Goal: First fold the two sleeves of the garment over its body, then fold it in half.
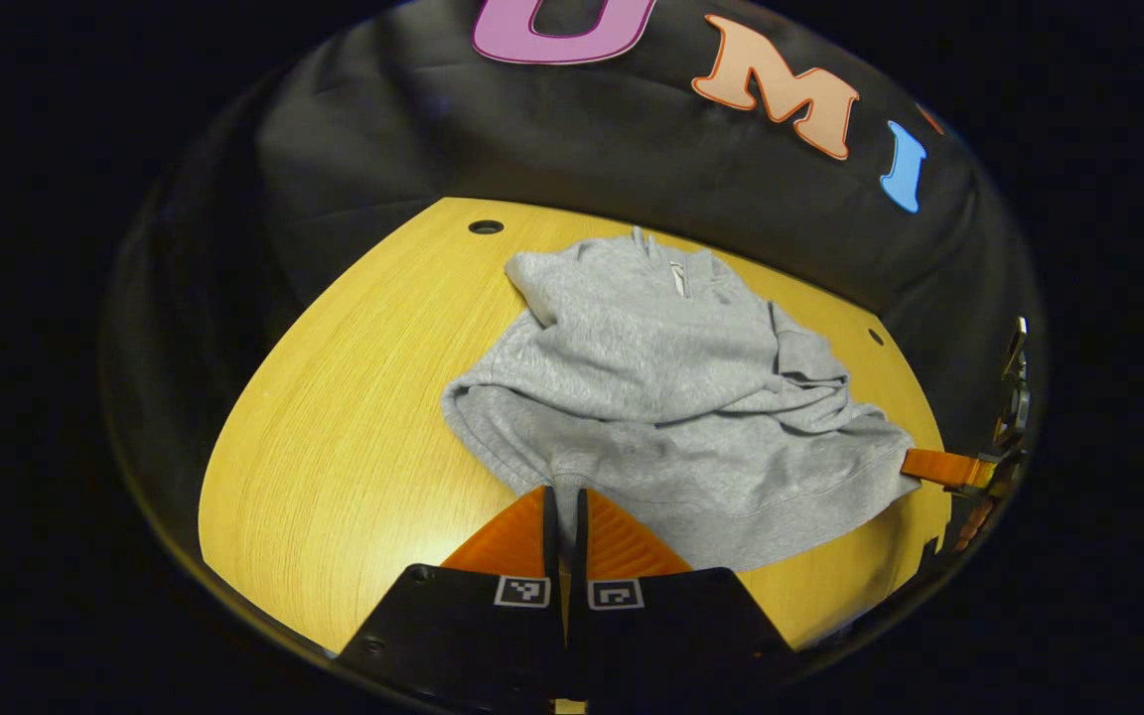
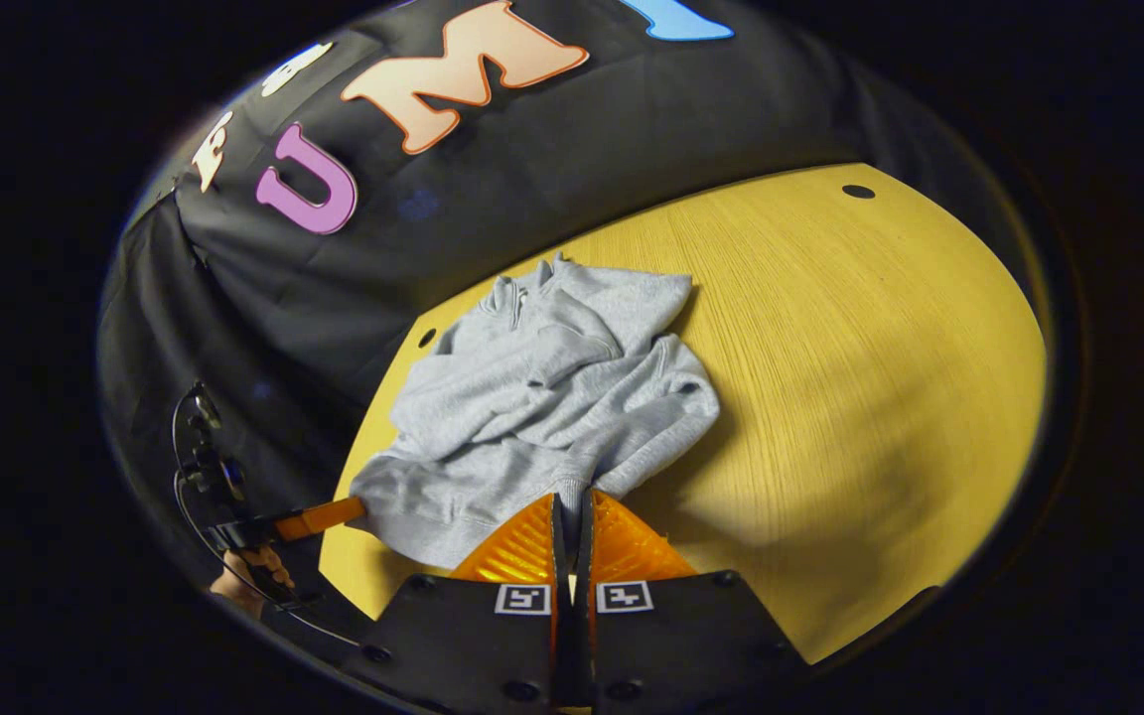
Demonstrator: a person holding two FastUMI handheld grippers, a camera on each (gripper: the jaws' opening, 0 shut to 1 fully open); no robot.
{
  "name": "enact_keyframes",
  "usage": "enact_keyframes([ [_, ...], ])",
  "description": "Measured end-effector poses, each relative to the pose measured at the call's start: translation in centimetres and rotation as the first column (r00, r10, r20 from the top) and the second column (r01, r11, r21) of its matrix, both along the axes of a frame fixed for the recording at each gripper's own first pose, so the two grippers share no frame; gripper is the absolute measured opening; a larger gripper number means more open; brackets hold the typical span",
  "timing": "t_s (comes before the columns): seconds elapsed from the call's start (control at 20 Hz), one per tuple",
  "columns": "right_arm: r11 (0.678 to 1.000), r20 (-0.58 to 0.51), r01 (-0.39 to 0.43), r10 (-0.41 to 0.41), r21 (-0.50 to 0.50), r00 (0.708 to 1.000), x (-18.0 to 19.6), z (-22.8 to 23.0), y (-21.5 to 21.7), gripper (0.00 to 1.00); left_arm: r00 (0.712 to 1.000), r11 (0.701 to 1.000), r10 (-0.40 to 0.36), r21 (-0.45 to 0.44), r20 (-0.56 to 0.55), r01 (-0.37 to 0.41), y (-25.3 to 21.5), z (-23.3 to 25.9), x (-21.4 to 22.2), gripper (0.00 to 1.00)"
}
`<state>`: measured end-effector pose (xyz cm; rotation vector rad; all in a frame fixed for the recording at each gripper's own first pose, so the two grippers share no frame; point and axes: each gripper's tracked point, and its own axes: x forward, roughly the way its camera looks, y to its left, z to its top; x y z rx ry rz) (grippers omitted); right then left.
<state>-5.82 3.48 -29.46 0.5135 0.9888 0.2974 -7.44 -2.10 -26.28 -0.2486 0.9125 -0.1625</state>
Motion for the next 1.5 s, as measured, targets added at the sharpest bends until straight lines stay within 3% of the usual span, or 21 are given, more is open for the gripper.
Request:
enact_keyframes([
  [0.25,0.996,0.015,0.057,-0.058,0.072,0.998,3.8,2.3,0.9,0.03,1.0,0.999,0.01,-0.031,0.022,-0.009,0.4,2.2,3.0,0.0],
  [0.65,0.975,-0.071,0.172,-0.163,0.14,0.984,9.4,2.8,1.0,0.02,0.999,0.992,0.037,-0.122,-0.002,-0.037,0.9,3.4,8.8,0.0],
  [0.8,0.953,-0.139,0.253,-0.232,0.165,0.963,11.1,1.9,0.9,0.02,1.0,0.99,0.019,-0.137,-0.02,-0.022,0.6,3.1,10.9,0.0],
  [1.1,0.925,-0.246,0.352,-0.311,0.145,0.918,14.5,-1.9,1.1,0.01,0.985,0.978,0.051,-0.19,-0.164,-0.082,0.1,-0.2,14.1,0.0],
  [1.2,0.913,-0.281,0.383,-0.334,0.14,0.9,15.2,-3.1,1.5,0.05,0.979,0.978,0.054,-0.187,-0.196,-0.091,-0.1,-1.1,14.5,0.0],
  [1.35,0.907,-0.309,0.399,-0.345,0.132,0.886,15.7,-4.4,2.0,0.04,0.984,0.988,0.024,-0.144,-0.178,-0.05,-0.1,-1.8,15.5,0.0],
  [1.4,0.9,-0.314,0.409,-0.349,0.149,0.883,16.0,-4.2,2.4,0.06,0.986,0.992,0.021,-0.123,-0.163,-0.041,0.1,-1.9,15.9,0.05],
  [1.45,0.888,-0.307,0.428,-0.365,0.169,0.879,16.9,-3.9,2.5,0.15,0.991,0.994,0.031,-0.099,-0.127,-0.044,0.5,-1.6,16.9,0.07],
  [1.5,0.874,-0.282,0.443,-0.382,0.201,0.88,18.0,-3.0,2.4,0.36,0.995,0.996,0.05,-0.074,-0.081,-0.056,1.1,-1.3,18.1,0.27],
])
